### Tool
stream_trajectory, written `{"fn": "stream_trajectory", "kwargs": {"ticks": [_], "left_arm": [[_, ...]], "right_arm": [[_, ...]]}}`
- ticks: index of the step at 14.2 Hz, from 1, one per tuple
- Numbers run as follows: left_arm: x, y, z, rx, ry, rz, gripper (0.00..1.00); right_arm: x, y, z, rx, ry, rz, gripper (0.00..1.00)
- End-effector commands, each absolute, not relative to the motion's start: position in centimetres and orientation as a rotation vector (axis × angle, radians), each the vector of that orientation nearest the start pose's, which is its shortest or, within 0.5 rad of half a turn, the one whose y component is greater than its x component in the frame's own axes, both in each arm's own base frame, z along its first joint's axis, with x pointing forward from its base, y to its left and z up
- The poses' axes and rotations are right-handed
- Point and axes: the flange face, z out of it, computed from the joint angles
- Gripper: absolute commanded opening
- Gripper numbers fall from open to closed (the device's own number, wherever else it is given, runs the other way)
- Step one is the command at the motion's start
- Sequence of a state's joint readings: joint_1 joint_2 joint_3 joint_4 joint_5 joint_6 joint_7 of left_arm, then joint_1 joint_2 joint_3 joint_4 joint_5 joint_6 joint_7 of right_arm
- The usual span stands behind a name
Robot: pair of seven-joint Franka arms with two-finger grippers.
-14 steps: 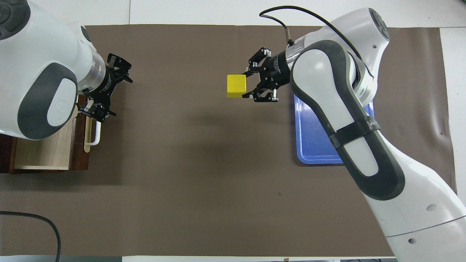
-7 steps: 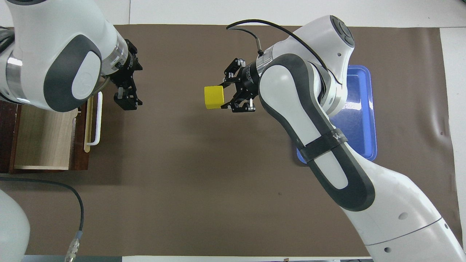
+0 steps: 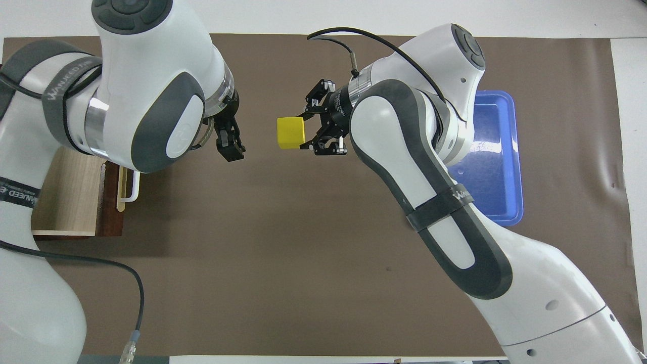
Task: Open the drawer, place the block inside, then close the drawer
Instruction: 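Grasp the cube with the left gripper from the right gripper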
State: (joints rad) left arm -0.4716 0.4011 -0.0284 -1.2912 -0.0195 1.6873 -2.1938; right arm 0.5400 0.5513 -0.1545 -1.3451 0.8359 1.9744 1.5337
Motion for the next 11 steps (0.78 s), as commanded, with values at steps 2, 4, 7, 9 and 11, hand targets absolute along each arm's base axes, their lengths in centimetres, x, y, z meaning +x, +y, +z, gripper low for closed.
{"fn": "stream_trajectory", "kwargs": {"ticks": [2,4,7,9,11], "left_arm": [[59.3,-35.6,48.9,2.079,2.341,-0.035,1.00],[59.5,-35.0,47.8,2.050,2.364,-0.027,1.00],[59.9,-35.1,48.1,2.012,2.357,-0.005,1.00],[60.0,-35.6,47.8,2.008,2.321,0.018,1.00],[59.2,-36.8,47.6,2.032,2.297,0.022,1.00]], "right_arm": [[65.2,34.1,43.5,-1.947,1.720,0.675,0.00],[65.2,34.1,43.5,-1.948,1.720,0.677,0.00],[65.2,34.1,43.6,-1.947,1.718,0.675,0.00],[65.2,34.0,43.7,-1.945,1.720,0.674,0.00],[65.2,34.0,43.7,-1.945,1.720,0.674,0.00]]}}
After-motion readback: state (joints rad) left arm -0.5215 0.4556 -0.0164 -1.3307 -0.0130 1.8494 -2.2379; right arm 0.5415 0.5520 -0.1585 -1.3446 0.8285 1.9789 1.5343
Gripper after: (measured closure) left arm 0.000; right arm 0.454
